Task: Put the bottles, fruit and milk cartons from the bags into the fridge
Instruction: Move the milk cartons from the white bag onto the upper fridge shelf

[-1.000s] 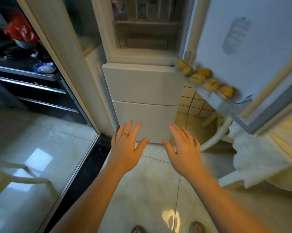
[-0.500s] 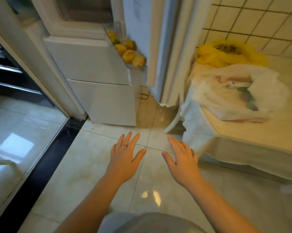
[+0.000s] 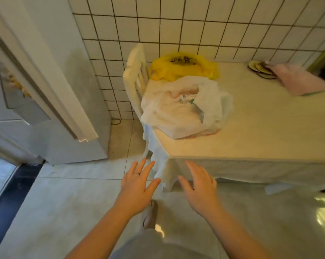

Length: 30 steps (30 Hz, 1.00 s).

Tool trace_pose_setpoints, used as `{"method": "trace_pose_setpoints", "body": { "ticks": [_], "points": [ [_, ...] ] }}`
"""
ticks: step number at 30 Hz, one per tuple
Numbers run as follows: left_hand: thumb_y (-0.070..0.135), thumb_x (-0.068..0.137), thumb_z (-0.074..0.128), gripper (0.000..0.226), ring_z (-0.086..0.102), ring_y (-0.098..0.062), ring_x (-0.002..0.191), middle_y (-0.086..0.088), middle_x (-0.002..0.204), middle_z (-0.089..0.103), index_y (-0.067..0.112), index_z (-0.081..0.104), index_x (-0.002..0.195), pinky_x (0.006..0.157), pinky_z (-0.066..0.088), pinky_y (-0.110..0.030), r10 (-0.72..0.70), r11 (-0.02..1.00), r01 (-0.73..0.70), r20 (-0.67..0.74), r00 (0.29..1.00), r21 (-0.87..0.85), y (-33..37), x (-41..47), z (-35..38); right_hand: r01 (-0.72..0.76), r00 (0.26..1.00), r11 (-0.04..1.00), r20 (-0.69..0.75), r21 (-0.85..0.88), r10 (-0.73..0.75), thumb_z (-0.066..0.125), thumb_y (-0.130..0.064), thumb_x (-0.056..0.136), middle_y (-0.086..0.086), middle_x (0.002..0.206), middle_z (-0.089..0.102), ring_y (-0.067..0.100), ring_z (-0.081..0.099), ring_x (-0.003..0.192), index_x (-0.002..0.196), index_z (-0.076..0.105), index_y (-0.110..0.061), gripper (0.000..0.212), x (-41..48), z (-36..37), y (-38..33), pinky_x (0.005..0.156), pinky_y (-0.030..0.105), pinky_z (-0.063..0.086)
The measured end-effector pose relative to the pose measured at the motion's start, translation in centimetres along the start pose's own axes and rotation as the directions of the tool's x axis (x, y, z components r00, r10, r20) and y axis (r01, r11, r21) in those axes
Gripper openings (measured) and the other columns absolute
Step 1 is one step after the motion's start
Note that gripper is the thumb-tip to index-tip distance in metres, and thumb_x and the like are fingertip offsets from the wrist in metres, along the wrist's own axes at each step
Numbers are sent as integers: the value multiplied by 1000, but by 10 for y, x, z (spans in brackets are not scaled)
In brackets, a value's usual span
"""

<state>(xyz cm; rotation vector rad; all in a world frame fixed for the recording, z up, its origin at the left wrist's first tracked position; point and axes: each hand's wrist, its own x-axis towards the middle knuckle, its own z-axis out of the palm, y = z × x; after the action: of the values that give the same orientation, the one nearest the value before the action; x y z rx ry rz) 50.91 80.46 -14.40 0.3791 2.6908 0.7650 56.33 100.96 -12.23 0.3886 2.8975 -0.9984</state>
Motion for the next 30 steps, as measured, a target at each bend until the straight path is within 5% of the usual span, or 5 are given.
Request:
{"method": "trace_pose_setpoints", "body": {
  "ticks": [9, 13, 22, 26, 30],
  "points": [
    [66, 95, 37, 69, 8, -19, 154, 6, 166, 15, 37, 23, 156, 124, 16, -46, 115, 992, -114, 26, 993, -47, 66, 151, 20, 106, 989, 990, -97, -95, -115, 44, -51, 93, -11, 155, 38, 16, 29, 145, 150, 36, -31, 60, 129, -78, 47, 116, 41, 22],
    [59, 96, 49, 72, 13, -20, 152, 4, 165, 19, 32, 23, 156, 123, 17, -41, 124, 987, -117, 53, 991, -110, 101, 220, 30, 166, 986, 947, 49, -275, -159, 52, -40, 99, -12, 163, 19, 15, 12, 151, 155, 21, -35, 64, 198, -128, 63, 119, 39, 11],
    [58, 86, 65, 91, 36, -24, 141, 0, 158, 33, 26, 18, 157, 116, 30, -36, 167, 983, -153, 148, 975, -103, 157, 320, 59, 626, 779, 333, 568, -705, -265, 56, -6, 93, 3, 164, -24, 36, -21, 149, 156, -7, -42, 96, 362, -172, 93, 119, 60, -1],
    [61, 84, 65, 103, 29, -29, 145, -1, 164, 22, 28, 3, 159, 120, 25, -46, 104, 994, -93, 263, 959, -56, 172, 332, 70, 760, 642, 108, 714, -641, -278, 54, -13, 96, 6, 164, -21, 40, -23, 148, 157, 5, -40, 82, 405, -165, 91, 118, 64, -8],
    [57, 85, 68, 106, 27, -34, 147, -2, 165, 20, 32, -4, 158, 120, 24, -51, 47, 997, -28, 294, 955, -70, 183, 336, 79, 816, 569, 21, 795, -578, -208, 58, -17, 94, 0, 167, -2, 39, -17, 150, 141, 45, -38, 53, 438, -156, 90, 116, 66, -10]
  ]
}}
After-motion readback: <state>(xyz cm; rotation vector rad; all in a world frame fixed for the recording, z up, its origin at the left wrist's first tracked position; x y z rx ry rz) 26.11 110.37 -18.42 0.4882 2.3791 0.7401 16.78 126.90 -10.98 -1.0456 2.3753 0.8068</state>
